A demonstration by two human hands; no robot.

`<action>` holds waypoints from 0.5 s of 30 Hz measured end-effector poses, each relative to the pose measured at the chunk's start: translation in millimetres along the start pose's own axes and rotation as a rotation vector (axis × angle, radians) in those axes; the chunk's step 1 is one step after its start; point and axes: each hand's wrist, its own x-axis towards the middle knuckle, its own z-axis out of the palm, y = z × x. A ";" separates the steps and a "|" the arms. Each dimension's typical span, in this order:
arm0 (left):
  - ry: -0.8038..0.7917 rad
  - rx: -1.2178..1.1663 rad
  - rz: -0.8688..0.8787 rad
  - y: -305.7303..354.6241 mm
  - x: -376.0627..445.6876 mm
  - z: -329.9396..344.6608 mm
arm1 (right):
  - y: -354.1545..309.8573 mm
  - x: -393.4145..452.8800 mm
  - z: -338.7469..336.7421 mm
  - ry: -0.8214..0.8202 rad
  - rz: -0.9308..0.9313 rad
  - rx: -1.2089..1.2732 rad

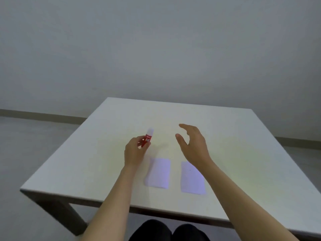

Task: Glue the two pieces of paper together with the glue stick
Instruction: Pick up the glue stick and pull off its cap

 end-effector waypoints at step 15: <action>-0.191 0.175 0.585 49.7 -7.9 -20.3 | -7.7 18.9 1.1 -0.343 0.450 0.441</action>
